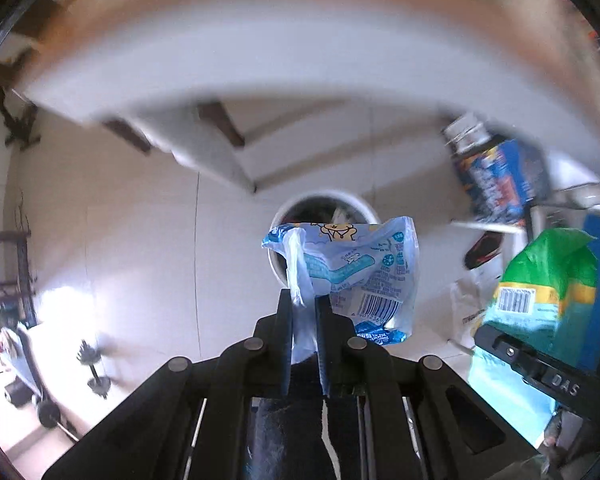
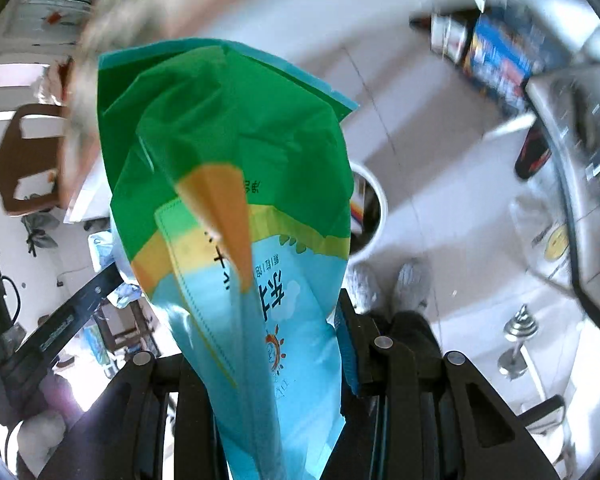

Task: Collect trash

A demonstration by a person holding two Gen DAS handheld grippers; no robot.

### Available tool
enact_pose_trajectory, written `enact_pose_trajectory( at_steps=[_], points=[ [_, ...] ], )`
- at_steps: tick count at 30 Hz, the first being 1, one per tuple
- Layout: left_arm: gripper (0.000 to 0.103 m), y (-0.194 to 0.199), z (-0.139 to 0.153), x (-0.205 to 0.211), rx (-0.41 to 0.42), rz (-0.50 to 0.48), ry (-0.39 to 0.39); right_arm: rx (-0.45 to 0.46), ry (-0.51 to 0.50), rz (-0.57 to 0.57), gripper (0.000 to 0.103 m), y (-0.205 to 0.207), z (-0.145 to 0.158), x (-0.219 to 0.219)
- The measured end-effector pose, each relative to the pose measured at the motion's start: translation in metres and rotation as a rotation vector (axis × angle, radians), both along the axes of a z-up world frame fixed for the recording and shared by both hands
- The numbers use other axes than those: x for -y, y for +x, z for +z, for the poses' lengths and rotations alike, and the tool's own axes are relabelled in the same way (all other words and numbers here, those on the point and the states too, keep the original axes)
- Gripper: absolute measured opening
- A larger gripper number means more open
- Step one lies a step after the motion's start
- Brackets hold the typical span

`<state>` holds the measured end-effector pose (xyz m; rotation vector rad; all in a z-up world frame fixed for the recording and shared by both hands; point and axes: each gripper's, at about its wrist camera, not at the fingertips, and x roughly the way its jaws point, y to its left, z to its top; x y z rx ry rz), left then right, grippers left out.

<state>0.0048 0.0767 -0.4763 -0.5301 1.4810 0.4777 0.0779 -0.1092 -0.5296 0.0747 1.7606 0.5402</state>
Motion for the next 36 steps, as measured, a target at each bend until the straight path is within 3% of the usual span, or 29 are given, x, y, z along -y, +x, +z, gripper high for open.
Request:
enact_pose_trajectory(
  at_steps=[4, 9, 14, 18, 20, 22, 26, 27, 28, 30, 36],
  points=[
    [0.008, 0.007, -0.101, -0.006, -0.062, 0.028, -0.039, -0.062, -0.019, -0.004, 0.036, 0.003, -0.1, -0.007],
    [0.011, 0.02, -0.193, -0.019, -0.091, 0.022, -0.071, -0.09, -0.049, -0.016, 0.036, 0.013, -0.21, -0.019],
    [0.015, 0.024, -0.249, -0.03, -0.094, 0.005, -0.123, -0.112, -0.049, -0.039, 0.038, 0.02, -0.289, -0.034],
    [0.036, 0.021, -0.267, -0.037, -0.102, 0.018, -0.135, -0.13, -0.058, -0.02, 0.041, 0.018, -0.321, -0.046],
    [0.053, 0.018, -0.266, -0.038, -0.102, 0.024, -0.132, -0.129, -0.077, 0.0, 0.053, 0.014, -0.329, -0.051],
    [0.084, 0.014, -0.262, -0.041, -0.091, 0.026, -0.118, -0.12, -0.076, 0.012, 0.068, 0.01, -0.328, -0.053],
    [0.097, 0.01, -0.247, -0.041, -0.081, 0.025, -0.087, -0.076, -0.116, 0.034, 0.078, 0.003, -0.315, -0.048],
    [0.102, 0.009, -0.241, -0.04, -0.081, 0.017, -0.073, -0.054, -0.136, 0.042, 0.086, 0.001, -0.309, -0.046],
    [0.102, 0.009, -0.236, -0.039, -0.077, 0.012, -0.06, -0.019, -0.164, 0.054, 0.097, 0.0, -0.299, -0.045],
    [0.102, 0.005, -0.219, -0.036, -0.067, -0.001, -0.027, 0.045, -0.215, 0.079, 0.102, -0.002, -0.282, -0.041],
    [0.102, -0.02, -0.148, -0.016, -0.058, -0.021, 0.03, 0.169, -0.272, 0.126, 0.103, -0.001, -0.213, -0.035]
  ],
)
